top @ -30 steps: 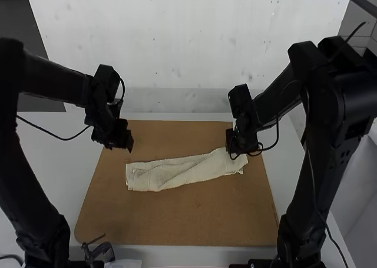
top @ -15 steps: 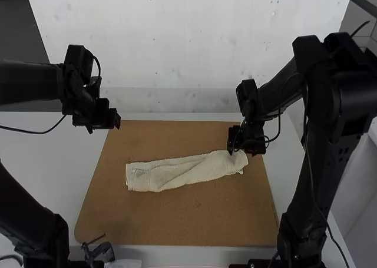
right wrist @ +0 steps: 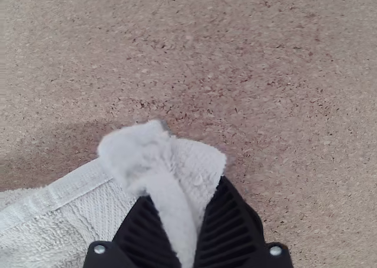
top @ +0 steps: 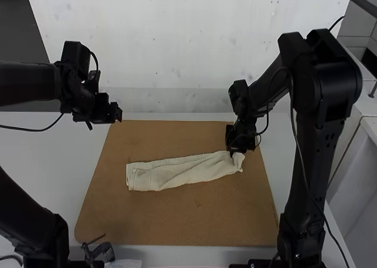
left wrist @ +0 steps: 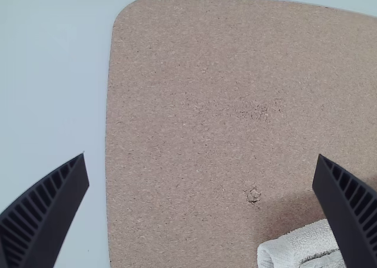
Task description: Fold the towel.
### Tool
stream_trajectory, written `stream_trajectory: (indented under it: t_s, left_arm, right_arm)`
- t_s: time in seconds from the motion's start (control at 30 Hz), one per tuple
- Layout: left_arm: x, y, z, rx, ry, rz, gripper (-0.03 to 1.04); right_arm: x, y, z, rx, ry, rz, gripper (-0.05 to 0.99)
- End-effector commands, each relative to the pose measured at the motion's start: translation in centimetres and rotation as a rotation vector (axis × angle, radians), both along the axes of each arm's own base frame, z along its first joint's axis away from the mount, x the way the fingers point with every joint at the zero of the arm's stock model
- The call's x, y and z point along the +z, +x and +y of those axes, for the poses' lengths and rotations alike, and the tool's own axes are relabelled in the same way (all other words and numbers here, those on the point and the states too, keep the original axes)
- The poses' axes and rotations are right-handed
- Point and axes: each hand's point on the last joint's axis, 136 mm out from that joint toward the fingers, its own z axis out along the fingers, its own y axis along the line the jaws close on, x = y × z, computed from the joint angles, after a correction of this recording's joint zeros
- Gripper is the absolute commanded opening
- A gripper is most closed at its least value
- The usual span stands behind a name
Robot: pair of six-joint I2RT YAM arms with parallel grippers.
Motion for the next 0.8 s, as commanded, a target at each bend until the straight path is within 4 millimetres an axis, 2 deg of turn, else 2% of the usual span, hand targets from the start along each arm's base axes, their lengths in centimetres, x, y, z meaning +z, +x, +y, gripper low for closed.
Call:
stream_trajectory:
  t_s: [0.0,0.1,0.23,0.4,0.63,0.77]
  left_arm:
    - [0.4,-0.3,-0.4,-0.003,-0.025,-0.018,0.98]
    - [0.0,-0.3,-0.5,0.008,-0.039,-0.015,0.98]
    - [-0.1,0.3,-0.2,0.018,-0.043,-0.038,0.98]
    - [-0.6,0.9,0.2,0.021,-0.04,-0.04,0.98]
    - [0.7,1.7,0.3,0.02,-0.044,-0.079,0.98]
    - [1.5,2.1,0.2,0.016,-0.047,-0.1,0.98]
  right_arm:
    - [-3.5,-2.6,-0.6,-0.02,-0.022,0.121,0.02]
    - [-3.0,-2.2,-1.5,-0.04,-0.02,0.112,0.02]
    - [-1.5,-1.6,-4.1,-0.078,-0.02,0.082,0.02]
    - [0.4,-1.2,-9.1,-0.141,-0.035,0.047,0.02]
    - [1.7,-1.2,-16.8,-0.238,-0.074,0.024,0.02]
    - [2.8,-0.5,-20.0,-0.295,-0.087,-0.007,0.02]
